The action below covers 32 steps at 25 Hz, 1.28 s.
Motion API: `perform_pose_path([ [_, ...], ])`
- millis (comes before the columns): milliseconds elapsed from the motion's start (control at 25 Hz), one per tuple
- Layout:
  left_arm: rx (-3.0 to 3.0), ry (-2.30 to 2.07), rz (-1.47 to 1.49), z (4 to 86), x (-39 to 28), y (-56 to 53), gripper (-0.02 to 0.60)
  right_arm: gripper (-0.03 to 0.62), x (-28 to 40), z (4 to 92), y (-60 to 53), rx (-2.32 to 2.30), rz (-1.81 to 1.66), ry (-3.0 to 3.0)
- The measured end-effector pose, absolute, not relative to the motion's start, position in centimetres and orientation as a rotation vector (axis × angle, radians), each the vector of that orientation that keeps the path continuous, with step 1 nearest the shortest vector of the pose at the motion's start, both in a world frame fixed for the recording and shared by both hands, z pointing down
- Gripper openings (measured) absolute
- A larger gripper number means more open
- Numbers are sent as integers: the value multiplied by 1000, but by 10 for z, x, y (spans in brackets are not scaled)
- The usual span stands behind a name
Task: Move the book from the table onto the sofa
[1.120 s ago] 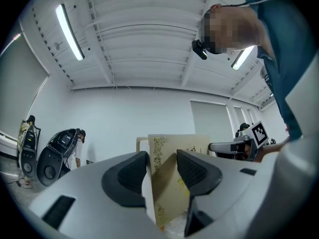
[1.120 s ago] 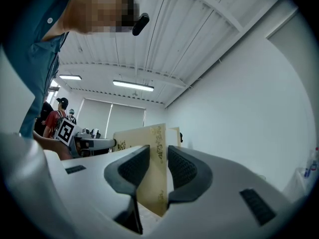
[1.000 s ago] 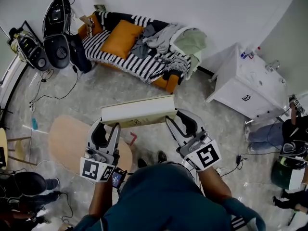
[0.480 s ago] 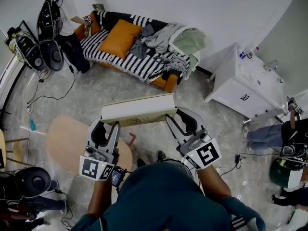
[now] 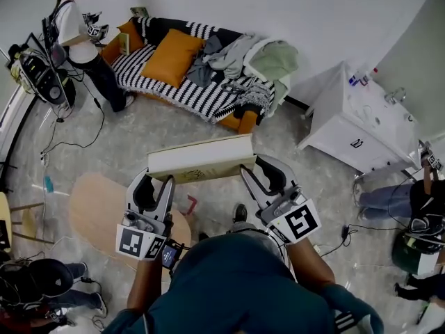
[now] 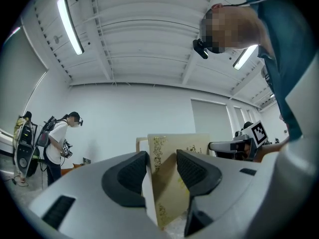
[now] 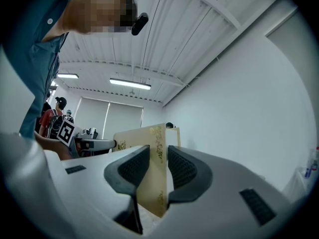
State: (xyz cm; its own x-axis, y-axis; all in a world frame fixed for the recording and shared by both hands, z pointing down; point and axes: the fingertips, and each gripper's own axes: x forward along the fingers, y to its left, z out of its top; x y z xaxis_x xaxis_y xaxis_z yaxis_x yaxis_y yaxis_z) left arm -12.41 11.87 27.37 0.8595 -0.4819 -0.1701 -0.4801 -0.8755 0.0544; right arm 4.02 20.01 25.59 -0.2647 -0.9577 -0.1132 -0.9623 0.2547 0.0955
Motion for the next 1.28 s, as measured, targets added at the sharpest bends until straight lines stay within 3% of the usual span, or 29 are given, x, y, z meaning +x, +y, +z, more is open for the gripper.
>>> perform_pose_path([
  [560, 2967, -896, -228, 271, 12, 18, 181, 124, 182, 253, 87, -1790, 169, 2534],
  [1280, 2988, -838, -251, 286, 21, -13, 181, 124, 189, 266, 62, -1842, 190, 2511],
])
